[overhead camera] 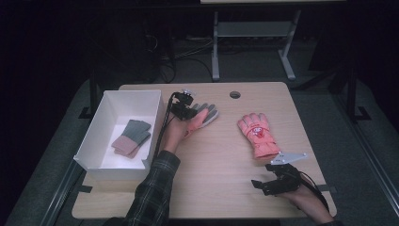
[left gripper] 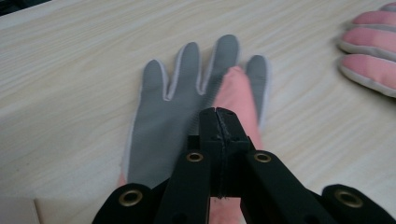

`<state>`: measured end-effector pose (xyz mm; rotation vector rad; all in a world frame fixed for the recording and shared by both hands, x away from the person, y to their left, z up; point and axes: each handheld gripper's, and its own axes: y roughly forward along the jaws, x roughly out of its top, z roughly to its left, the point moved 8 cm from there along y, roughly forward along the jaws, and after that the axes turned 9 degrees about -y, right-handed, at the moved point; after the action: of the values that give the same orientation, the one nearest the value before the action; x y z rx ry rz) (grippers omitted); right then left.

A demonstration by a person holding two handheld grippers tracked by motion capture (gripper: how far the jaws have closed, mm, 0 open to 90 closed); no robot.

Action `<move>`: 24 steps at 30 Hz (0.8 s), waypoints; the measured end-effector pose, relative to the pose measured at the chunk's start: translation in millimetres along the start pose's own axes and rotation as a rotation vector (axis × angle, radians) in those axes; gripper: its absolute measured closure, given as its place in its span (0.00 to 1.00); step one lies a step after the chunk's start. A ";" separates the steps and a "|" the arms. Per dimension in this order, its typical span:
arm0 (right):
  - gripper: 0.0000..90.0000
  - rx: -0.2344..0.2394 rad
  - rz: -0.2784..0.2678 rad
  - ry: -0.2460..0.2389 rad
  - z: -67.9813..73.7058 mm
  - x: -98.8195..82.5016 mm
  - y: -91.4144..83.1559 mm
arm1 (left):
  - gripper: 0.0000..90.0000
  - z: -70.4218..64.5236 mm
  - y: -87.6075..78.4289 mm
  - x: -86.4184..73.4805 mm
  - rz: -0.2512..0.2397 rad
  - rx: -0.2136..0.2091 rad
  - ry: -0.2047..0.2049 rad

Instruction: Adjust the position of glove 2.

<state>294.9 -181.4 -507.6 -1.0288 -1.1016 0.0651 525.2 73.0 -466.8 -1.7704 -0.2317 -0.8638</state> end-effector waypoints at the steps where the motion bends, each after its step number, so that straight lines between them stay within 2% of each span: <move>1: 0.15 0.001 0.003 -0.002 0.0 -0.2 0.2 | 1.00 2.2 3.5 0.4 0.000 0.010 -0.003; 4: 0.15 0.003 0.003 -0.001 0.8 -1.1 0.5 | 1.00 9.7 12.7 -0.4 0.018 0.030 -0.010; 8: 0.15 0.001 0.002 0.002 -0.2 -1.0 0.1 | 1.00 10.9 22.0 -6.6 0.060 0.017 -0.017; 10: 0.15 0.002 0.000 -0.001 -0.1 -1.1 -0.2 | 1.00 9.1 22.3 -8.6 0.066 0.008 -0.014; 16: 0.15 0.002 0.001 -0.003 0.3 -0.8 0.2 | 1.00 -5.7 15.2 -18.7 0.080 -0.056 -0.013; 24: 0.15 0.000 0.002 0.001 0.0 -0.7 0.2 | 1.00 -36.2 4.8 -35.1 0.113 -0.122 0.047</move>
<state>294.7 -181.6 -508.3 -1.0296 -1.0997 0.0660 486.9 47.8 -488.4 -1.8550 -0.0477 -0.8523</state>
